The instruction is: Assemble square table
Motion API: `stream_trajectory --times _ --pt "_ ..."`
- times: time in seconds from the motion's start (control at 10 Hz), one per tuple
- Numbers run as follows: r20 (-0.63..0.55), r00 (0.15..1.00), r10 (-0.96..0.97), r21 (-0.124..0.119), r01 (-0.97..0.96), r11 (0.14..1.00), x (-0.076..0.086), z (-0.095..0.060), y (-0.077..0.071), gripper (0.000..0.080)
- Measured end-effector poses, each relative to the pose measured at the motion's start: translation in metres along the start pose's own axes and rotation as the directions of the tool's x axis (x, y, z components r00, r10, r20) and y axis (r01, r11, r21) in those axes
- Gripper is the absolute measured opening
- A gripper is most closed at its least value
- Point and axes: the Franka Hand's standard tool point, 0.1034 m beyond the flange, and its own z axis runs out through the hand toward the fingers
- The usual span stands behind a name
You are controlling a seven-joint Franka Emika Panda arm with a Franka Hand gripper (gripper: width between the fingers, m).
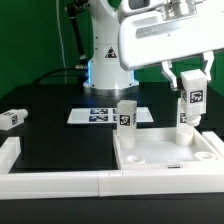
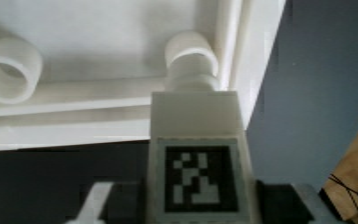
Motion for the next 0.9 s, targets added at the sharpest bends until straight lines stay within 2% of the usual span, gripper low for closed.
stream_trajectory --times 0.1,0.2,0.3,0.4,0.5,0.9 --pt "-0.022 1.0 -0.004 -0.014 0.004 1.0 0.0 0.002 0.003 0.029" --pt "-0.126 0.991 -0.035 -0.084 0.024 0.996 -0.002 0.008 0.012 0.029" --pt "-0.18 0.981 -0.074 -0.129 0.051 0.99 -0.005 0.014 0.019 0.029" --pt "-0.214 0.972 -0.099 -0.149 0.067 0.986 0.001 0.014 0.025 0.029" --pt "-0.237 0.966 -0.103 -0.157 0.067 0.985 0.003 0.013 0.022 0.029" --pt "-0.216 0.971 -0.099 -0.135 0.07 0.988 -0.004 0.02 0.007 0.029"
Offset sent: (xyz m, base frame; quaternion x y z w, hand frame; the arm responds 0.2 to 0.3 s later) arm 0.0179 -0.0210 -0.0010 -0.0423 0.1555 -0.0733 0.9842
